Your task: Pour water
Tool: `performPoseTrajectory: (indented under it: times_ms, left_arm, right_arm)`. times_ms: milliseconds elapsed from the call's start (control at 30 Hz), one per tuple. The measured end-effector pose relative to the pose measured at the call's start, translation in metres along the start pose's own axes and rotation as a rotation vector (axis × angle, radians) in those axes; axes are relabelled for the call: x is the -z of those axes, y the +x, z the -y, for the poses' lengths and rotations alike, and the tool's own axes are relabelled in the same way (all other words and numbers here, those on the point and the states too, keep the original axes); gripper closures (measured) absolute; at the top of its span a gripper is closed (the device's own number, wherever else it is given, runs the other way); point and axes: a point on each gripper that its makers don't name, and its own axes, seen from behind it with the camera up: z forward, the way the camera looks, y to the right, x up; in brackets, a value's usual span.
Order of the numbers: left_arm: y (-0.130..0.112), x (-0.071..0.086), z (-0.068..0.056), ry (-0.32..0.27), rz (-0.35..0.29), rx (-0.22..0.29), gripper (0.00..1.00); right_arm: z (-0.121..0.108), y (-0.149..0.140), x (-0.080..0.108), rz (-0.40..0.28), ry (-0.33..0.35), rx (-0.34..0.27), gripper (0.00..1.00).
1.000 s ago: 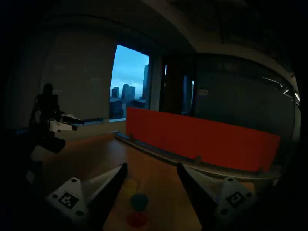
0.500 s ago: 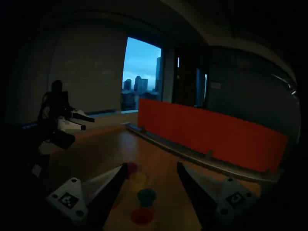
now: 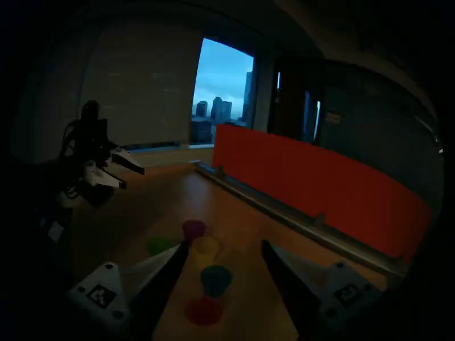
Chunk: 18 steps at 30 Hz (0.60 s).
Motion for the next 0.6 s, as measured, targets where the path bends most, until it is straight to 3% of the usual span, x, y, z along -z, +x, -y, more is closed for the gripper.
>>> performPoseTrajectory:
  times_ms: [600]
  left_arm:
    - [-0.065,-0.034,-0.004,-0.068,0.099,0.0,0.04]
  right_arm:
    - [-0.008,-0.053,-0.046,0.063,0.049,-0.001,0.01]
